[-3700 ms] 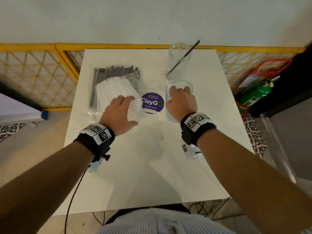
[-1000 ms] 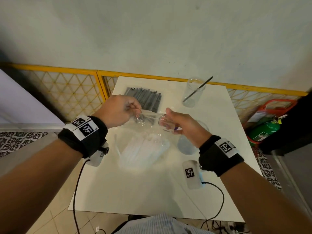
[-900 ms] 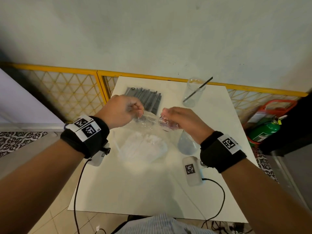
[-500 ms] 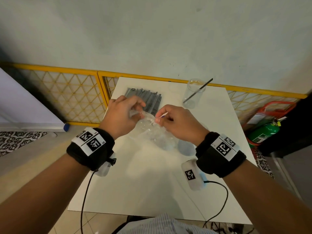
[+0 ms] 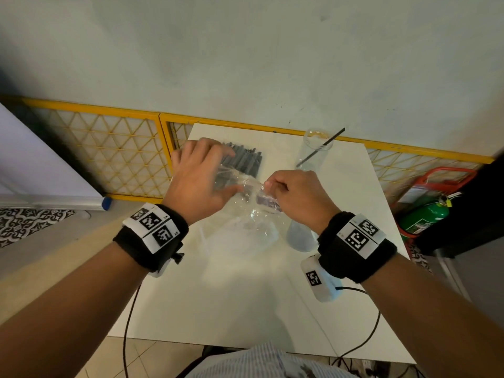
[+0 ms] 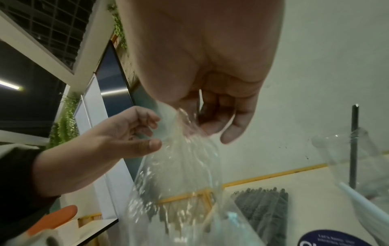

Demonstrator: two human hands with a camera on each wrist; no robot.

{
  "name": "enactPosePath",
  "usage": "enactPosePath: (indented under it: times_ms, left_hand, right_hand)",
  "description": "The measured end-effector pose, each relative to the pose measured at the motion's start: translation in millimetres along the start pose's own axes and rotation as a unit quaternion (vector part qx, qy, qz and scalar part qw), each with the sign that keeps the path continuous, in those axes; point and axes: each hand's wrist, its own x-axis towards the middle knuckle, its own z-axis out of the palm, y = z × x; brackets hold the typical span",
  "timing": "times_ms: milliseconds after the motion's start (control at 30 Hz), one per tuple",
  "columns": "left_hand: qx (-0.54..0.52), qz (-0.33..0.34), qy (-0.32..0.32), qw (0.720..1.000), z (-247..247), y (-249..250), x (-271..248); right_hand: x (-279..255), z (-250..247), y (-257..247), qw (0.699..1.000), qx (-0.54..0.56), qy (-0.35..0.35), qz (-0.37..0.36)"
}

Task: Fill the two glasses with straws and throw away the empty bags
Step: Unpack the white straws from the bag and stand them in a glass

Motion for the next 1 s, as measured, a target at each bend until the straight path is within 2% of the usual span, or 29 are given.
enactPosePath:
  times_ms: [167, 233, 300, 400, 533, 600, 700, 767, 833, 900, 933, 1000]
  left_hand:
    - [0.009, -0.034, -0.091, 0.995, 27, 16, 5]
    - [-0.052, -0.086, -0.085, 0.991, 32, 18, 9]
    - [-0.128, -0.171, -0.086, 0.973, 34, 22, 8]
    - [-0.196, -0.244, -0.163, 0.936, 42, 28, 2]
    - [-0.386, -0.242, -0.223, 0.862, 45, 39, 4]
    - [-0.466, -0.236, -0.231, 0.821, 45, 43, 6]
    - [-0.56, -0.242, -0.206, 0.765, 46, 45, 6]
    - [-0.593, -0.25, -0.178, 0.744, 45, 43, 6]
    - [-0.579, -0.253, -0.154, 0.76, 44, 39, 6]
    - [-0.544, -0.254, -0.132, 0.789, 42, 36, 5]
    - [-0.534, -0.251, -0.123, 0.798, 41, 36, 4]
    - [-0.527, -0.244, -0.116, 0.805, 38, 39, 3]
  right_hand:
    - [5, 10, 4, 0.997, 0.012, 0.081, -0.01]
    - [3, 13, 7, 0.994, -0.007, 0.099, -0.035]
    - [2, 12, 7, 0.995, 0.012, 0.094, -0.033]
    - [-1, 9, 6, 0.994, 0.086, 0.063, 0.03]
    - [-4, 6, 3, 0.992, 0.1, 0.002, 0.075]
    - [-4, 4, 5, 0.99, 0.115, -0.02, 0.083]
    - [-5, -2, 8, 0.96, 0.258, -0.046, 0.103]
    - [-8, -7, 7, 0.942, 0.314, -0.066, 0.1]
    - [-9, -12, 6, 0.966, 0.236, -0.063, 0.083]
    - [-10, -17, 6, 0.995, 0.076, -0.042, 0.05]
    - [-10, -20, 6, 0.999, -0.026, -0.034, 0.01]
    - [-10, -20, 5, 0.972, -0.22, -0.019, -0.077]
